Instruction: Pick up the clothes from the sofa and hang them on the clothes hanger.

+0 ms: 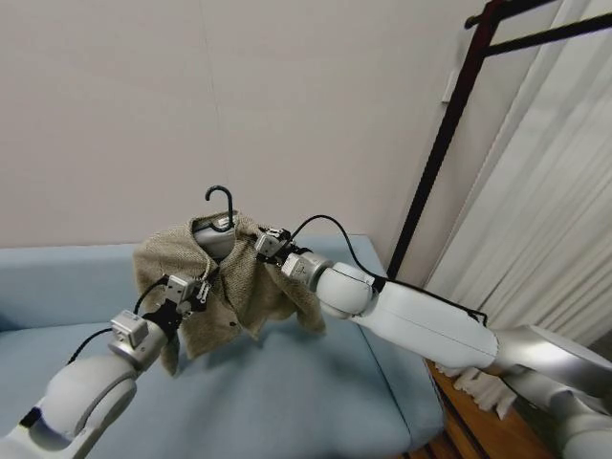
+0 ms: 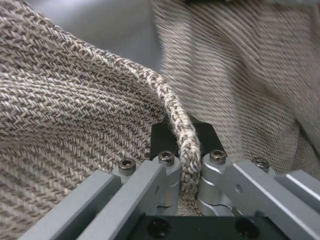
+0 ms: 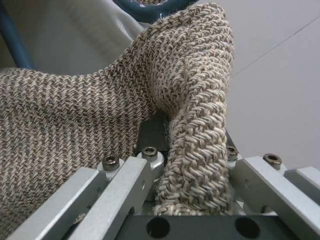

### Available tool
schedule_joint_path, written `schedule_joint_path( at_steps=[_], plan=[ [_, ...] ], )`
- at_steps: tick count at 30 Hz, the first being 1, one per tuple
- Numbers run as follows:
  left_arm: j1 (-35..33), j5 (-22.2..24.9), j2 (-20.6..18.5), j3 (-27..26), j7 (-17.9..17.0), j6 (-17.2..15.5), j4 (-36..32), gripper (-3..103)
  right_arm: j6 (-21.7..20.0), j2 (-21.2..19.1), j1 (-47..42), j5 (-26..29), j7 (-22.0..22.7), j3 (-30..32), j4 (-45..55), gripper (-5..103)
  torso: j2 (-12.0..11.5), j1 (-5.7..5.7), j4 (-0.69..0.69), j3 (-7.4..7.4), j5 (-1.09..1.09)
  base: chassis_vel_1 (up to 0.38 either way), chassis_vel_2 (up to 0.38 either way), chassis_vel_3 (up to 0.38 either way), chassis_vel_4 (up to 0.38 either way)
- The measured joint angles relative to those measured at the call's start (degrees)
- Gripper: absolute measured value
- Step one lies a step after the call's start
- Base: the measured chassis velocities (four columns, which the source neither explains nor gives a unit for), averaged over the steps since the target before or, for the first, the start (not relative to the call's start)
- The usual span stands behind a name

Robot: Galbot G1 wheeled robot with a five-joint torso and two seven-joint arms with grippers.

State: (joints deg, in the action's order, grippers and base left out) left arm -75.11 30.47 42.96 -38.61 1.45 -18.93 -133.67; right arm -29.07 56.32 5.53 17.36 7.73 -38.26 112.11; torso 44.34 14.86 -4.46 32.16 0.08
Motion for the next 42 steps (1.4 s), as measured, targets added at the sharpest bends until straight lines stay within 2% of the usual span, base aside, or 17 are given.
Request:
schedule_joint_path(
  at_steps=[6, 11, 14, 17, 21, 24, 25, 27, 30, 31, 33, 34, 35, 37, 38, 41, 42],
  plan=[
    [-0.87, -3.13, 0.00, 2.30, 3.16, 0.09, 1.41, 3, -1.32, 0.92, 0.39, 2.74, 0.92, 0.91, 0.76, 11, 0.00, 0.00, 0.00, 0.00, 0.00, 0.000, 0.000, 0.000, 0.000],
    [-0.28, -3.21, -0.29, 2.45, 3.30, -0.02, 2.15, -1, -1.58, -0.29, 0.08, 3.24, 1.02, 1.40, 1.43, 11, 0.00, 0.00, -0.01, 0.00, 0.00, 0.000, 0.000, 0.000, 0.000],
    [-0.65, -2.73, -0.58, 1.77, 3.23, 1.14, 2.13, 4, -1.45, -1.21, -0.44, 3.20, 0.84, 1.88, 1.39, 11, 0.00, 0.00, -0.02, 0.00, 0.01, 0.000, 0.000, 0.000, 0.000],
    [-2.39, -1.65, -0.78, 0.62, 1.64, 4.50, 1.50, 20, -0.76, -2.11, -1.09, 2.97, 0.51, 2.74, 0.77, 11, 0.00, 0.00, -0.01, 0.00, 0.01, 0.000, 0.000, 0.000, 0.000],
    [-3.53, -0.95, -0.98, -0.45, 0.73, 5.81, 0.68, 30, -0.41, -2.53, -1.46, 3.03, 0.33, 3.66, 0.25, 11, 0.00, 0.00, 0.00, 0.00, 0.00, 0.000, 0.000, 0.000, 0.000],
    [-3.84, 0.37, -1.38, -1.07, 0.67, 6.93, -0.07, 46, -0.15, -3.18, -1.74, 3.41, 0.13, 5.06, -0.27, 11, 0.00, 0.00, 0.00, 0.00, 0.01, 0.000, 0.000, 0.000, 0.000],
    [-3.84, 0.37, -1.38, -1.07, 0.67, 6.93, -0.07, 46, -0.15, -3.18, -1.74, 3.41, 0.13, 5.06, -0.27, 11, 0.00, 0.00, 0.00, 0.00, 0.01, 0.000, 0.000, 0.000, 0.000],
    [-3.74, 1.59, -1.77, -1.28, 0.66, 7.57, -0.33, 52, 0.01, -4.08, -1.90, 3.83, 0.02, 6.11, -0.34, 11, 0.00, 0.00, -0.01, 0.00, 0.01, 0.000, 0.000, 0.000, 0.000],
    [-3.00, 4.76, -2.75, -2.15, 0.48, 7.85, -0.81, 69, 0.80, -6.13, -2.42, 3.95, -0.34, 7.44, -0.36, 11, 0.00, 0.00, 0.00, 0.00, 0.00, 0.000, 0.000, 0.000, 0.000],
    [-3.00, 4.76, -2.75, -2.15, 0.48, 7.85, -0.81, 69, 0.80, -6.13, -2.42, 3.95, -0.34, 7.44, -0.36, 11, 0.00, 0.00, 0.00, 0.00, 0.00, 0.000, 0.000, 0.000, 0.000],
    [-2.42, 7.36, -3.64, -2.58, -0.20, 7.42, -1.18, 75, 1.48, -7.18, -2.94, 3.50, -0.59, 7.71, -0.42, 11, 0.00, 0.00, -0.01, 0.00, 0.00, 0.000, 0.000, 0.000, 0.000],
    [-1.25, 13.82, -5.74, -3.43, -2.40, 5.38, -2.09, 80, 3.21, -8.24, -3.84, 1.80, -1.33, 7.98, -0.89, 11, 0.00, 0.00, -0.02, 0.00, 0.01, 0.000, 0.000, 0.000, 0.000],
    [-1.25, 13.82, -5.74, -3.43, -2.40, 5.38, -2.09, 80, 3.21, -8.24, -3.84, 1.80, -1.33, 7.98, -0.89, 11, 0.00, 0.00, -0.02, 0.00, 0.01, 0.000, 0.000, 0.000, 0.000],
    [0.40, 21.07, -8.37, -4.22, -4.57, 3.27, -2.55, 90, 6.22, -9.10, -5.45, -1.01, -3.17, 8.89, -1.73, 11, 0.00, 0.00, -0.01, 0.00, 0.02, 0.000, 0.000, 0.000, 0.000],
    [2.13, 26.49, -10.68, -4.87, -5.24, 1.89, -2.21, 95, 9.78, -9.88, -6.66, -3.52, -4.78, 9.33, -2.65, 11, 0.00, 0.00, -0.01, 0.00, 0.01, 0.000, 0.000, 0.000, 0.000],
    [4.03, 31.25, -12.93, -5.17, -5.20, 1.10, -1.20, 98, 13.20, -10.65, -7.79, -5.41, -5.97, 9.76, -3.57, 11, 0.00, 0.00, -0.01, 0.00, 0.01, 0.000, 0.000, 0.000, 0.000],
    [5.51, 34.68, -14.25, -5.20, -5.15, 0.63, -0.34, 100, 15.71, -11.24, -8.55, -6.32, -6.79, 10.16, -4.26, 11, 0.00, 0.00, 0.00, 0.01, 0.01, 0.000, 0.000, 0.000, 0.000]
  ],
)
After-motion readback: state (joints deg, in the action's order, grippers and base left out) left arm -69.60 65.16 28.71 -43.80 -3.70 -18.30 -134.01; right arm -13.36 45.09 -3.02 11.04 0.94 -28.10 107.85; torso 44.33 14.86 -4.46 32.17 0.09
